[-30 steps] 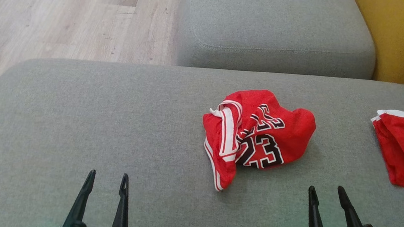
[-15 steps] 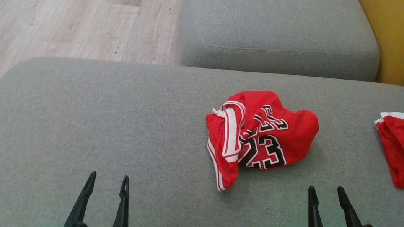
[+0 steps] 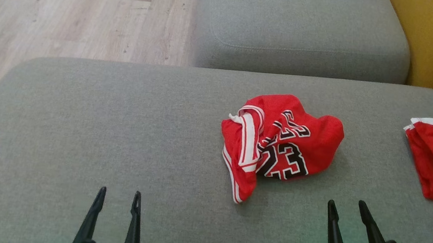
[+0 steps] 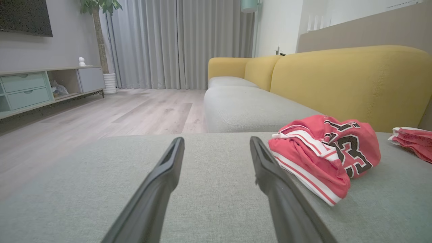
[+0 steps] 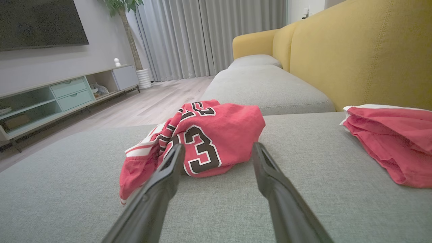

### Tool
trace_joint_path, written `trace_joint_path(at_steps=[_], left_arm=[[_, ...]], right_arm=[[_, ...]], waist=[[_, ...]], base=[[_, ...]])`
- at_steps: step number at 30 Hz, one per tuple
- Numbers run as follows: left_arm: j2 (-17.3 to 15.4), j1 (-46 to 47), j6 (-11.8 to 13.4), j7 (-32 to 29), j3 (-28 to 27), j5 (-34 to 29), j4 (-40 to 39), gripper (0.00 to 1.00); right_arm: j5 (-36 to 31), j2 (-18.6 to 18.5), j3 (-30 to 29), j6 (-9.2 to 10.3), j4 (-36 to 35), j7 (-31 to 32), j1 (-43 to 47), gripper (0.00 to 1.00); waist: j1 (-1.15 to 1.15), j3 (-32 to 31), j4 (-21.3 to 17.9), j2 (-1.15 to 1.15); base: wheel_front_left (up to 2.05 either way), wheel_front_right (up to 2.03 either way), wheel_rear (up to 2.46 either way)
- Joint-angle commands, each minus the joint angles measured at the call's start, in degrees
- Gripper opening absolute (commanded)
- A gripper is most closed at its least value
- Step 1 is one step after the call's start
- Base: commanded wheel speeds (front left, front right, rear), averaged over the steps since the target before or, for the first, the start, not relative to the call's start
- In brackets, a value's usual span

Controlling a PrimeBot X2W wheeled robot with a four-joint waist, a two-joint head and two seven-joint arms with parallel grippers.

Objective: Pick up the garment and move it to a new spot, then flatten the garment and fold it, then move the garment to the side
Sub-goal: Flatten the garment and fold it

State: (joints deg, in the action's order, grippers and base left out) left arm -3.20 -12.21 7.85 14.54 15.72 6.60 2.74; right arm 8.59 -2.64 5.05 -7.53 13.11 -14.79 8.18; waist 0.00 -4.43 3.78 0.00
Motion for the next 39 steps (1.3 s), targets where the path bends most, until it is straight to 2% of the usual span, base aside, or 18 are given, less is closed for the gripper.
trace_joint_path(at_steps=[1,4,9,12,17,23,31,32,33,35,39], left_arm=[[0.3,2.8,-0.2,0.5,-0.6,0.7,-1.2,1.00],[0.3,3.8,-1.4,0.5,1.1,0.5,0.4,1.00],[0.3,9.4,-4.7,0.5,8.2,1.6,8.0,1.00],[0.3,14.5,-5.0,0.5,12.6,3.0,13.4,1.00],[0.3,22.7,-2.5,0.5,17.8,5.3,22.6,1.00],[0.3,29.8,1.2,0.0,20.8,8.9,33.2,1.00],[0.3,35.3,0.6,0.3,23.5,12.8,39.8,1.00],[0.3,35.9,0.6,0.3,23.6,13.0,39.9,0.58],[0.3,36.6,0.6,0.4,23.7,13.1,39.6,0.01],[0.3,38.1,0.1,0.4,23.9,12.7,37.1,0.00],[0.3,41.7,-3.0,0.4,24.1,13.3,28.3,0.00]], right_arm=[[0.3,-0.3,1.7,0.04,-1.5,-0.2,-3.1,1.00],[0.2,-0.3,2.3,0.04,-1.7,-0.2,-3.4,1.00],[-0.1,-1.6,4.4,0.04,-1.6,-0.2,-4.8,1.00],[-0.1,-2.7,5.5,0.04,-1.4,-0.2,-5.8,1.00],[0.3,-3.5,6.7,0.04,-1.6,-0.2,-7.9,1.00],[0.7,-3.6,7.3,0.04,-1.4,-0.2,-9.4,1.00],[0.9,-3.2,7.3,0.04,-1.1,-0.2,-9.5,1.00],[0.9,-3.1,7.4,0.04,-1.0,-0.2,-9.5,1.00],[0.8,-3.0,7.6,0.04,-1.0,-0.2,-9.4,1.00],[0.8,-2.8,7.8,0.04,-0.9,-0.2,-9.4,1.00],[0.7,-2.5,8.1,0.04,-0.8,-0.2,-9.3,1.00]], waist=[[0.00,0.5,-0.5,0.00],[0.00,1.2,-1.4,0.00],[0.00,3.6,-5.2,0.00],[0.00,5.1,-8.3,0.00],[0.00,8.7,-13.4,0.00],[0.00,11.0,-18.2,0.00],[0.00,10.7,-21.1,0.00],[0.00,10.5,-21.3,0.00],[0.00,10.4,-21.5,0.00],[0.00,10.0,-21.8,0.00],[0.00,9.1,-22.3,0.00]], base=[[0.00,0.00,0.00],[0.00,0.00,0.00],[0.00,0.00,0.00],[0.00,0.00,0.00],[0.00,0.00,0.00],[0.00,0.00,0.00],[0.00,0.00,0.00],[0.00,0.00,0.00],[0.00,0.00,0.00],[0.00,0.00,0.00],[0.00,0.00,0.00]])
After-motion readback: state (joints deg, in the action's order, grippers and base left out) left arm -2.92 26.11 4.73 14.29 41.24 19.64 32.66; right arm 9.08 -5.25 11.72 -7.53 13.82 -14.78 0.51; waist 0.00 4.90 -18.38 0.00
